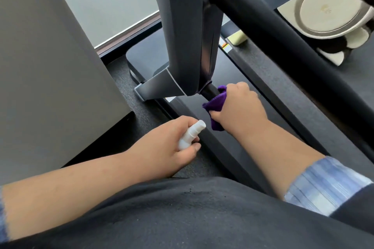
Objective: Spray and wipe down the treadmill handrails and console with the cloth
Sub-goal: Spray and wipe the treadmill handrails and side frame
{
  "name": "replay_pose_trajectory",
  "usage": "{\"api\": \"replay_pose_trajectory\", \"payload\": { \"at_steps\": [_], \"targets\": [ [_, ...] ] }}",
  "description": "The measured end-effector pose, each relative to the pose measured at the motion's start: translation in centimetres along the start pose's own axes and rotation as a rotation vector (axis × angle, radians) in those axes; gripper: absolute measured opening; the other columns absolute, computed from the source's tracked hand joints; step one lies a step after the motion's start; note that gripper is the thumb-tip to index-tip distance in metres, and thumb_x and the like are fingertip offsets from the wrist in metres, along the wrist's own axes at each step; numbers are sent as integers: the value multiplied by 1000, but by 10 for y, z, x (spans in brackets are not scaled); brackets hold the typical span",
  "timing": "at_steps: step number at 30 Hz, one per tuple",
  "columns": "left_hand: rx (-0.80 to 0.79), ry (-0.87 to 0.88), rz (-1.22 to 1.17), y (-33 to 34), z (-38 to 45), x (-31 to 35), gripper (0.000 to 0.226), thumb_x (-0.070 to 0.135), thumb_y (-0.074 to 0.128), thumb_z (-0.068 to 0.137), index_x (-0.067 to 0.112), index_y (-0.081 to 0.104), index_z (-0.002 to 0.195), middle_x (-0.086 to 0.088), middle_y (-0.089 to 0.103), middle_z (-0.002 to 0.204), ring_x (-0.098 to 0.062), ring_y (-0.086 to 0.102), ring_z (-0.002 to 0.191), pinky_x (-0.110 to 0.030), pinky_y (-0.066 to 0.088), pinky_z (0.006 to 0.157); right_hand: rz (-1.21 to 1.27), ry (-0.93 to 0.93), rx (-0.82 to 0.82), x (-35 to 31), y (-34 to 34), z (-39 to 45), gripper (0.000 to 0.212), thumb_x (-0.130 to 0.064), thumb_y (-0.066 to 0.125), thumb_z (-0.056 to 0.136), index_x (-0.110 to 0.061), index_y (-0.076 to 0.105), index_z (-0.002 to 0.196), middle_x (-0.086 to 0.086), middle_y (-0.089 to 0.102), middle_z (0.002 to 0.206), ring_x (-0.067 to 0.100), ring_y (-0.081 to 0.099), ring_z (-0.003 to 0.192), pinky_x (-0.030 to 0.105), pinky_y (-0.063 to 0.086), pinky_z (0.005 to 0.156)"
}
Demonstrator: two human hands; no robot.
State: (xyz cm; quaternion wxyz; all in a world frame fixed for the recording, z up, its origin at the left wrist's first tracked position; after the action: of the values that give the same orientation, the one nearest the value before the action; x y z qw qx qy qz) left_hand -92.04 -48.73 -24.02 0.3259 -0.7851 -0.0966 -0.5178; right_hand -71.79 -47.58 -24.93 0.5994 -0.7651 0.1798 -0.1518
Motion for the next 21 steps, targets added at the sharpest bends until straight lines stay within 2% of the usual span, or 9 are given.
{"api": "replay_pose_trajectory", "payload": {
  "at_steps": [4, 6, 8, 11, 14, 17, 21],
  "targets": [
    [-6, 6, 13, 0, 1, -3, 33, 46, 58, 84, 39, 53, 115, 30, 61, 103, 5, 60, 94, -25, 51, 81, 14, -14, 20, -40, -2, 32, 76, -66, 77, 63, -12, 58, 113, 3, 37, 100, 33, 49, 102, 38, 38, 69],
    [-17, 6, 24, 1, 0, -2, 32, 45, 58, 84, 38, 53, 114, 28, 62, 101, 3, 61, 93, -29, 52, 82, -35, -10, 34, -46, -1, 36, 82, -75, 73, 61, -14, 55, 112, 4, 40, 105, 32, 45, 104, 42, 35, 72],
    [-35, 17, 30, 3, 2, 4, 32, 45, 58, 84, 38, 53, 114, 27, 62, 100, 2, 61, 93, -30, 52, 82, -3, 6, 48, -40, -2, 31, 79, -77, 72, 61, -18, 52, 108, 4, 47, 107, 32, 49, 103, 42, 36, 72],
    [-64, 60, 41, 9, 9, 19, 32, 43, 58, 84, 35, 54, 115, 23, 63, 98, 1, 60, 93, -29, 51, 82, 50, 3, 6, -30, 0, 23, 58, -59, 75, 70, -22, 44, 102, 2, 40, 94, 34, 56, 95, 38, 37, 67],
    [-124, 124, 83, 19, 15, 36, 31, 44, 57, 85, 36, 52, 114, 22, 61, 100, 0, 59, 95, -30, 50, 82, 50, 6, -31, -18, -1, 10, 45, -43, 73, 74, -24, 43, 102, 2, 33, 94, 35, 54, 94, 38, 38, 66],
    [-183, 170, 109, 30, 19, 45, 33, 52, 52, 81, 40, 50, 112, 24, 60, 102, 0, 59, 96, -28, 50, 82, 42, 74, -52, 8, 1, -12, 42, -33, 70, 75, -23, 48, 109, 1, 33, 95, 32, 51, 93, 39, 40, 66],
    [-253, 231, 146, 48, 27, 57, 28, 54, 51, 79, 57, 44, 106, 29, 60, 103, 3, 59, 94, -23, 50, 79, 0, 149, 27, 49, 1, -51, 44, -23, 76, 73, -23, 47, 106, 0, 33, 93, 23, 36, 80, 38, 36, 64]
  ]
}}
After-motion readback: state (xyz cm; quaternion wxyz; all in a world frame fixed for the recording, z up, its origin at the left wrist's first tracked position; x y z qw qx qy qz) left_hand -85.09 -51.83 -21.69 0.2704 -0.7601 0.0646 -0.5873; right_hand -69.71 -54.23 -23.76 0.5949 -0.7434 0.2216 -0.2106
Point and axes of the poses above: each hand's wrist, its own z-axis towards the middle knuckle, its own y-axis out of the palm, x = y × z, the point moved 7 cm from there along z, towards the middle knuckle
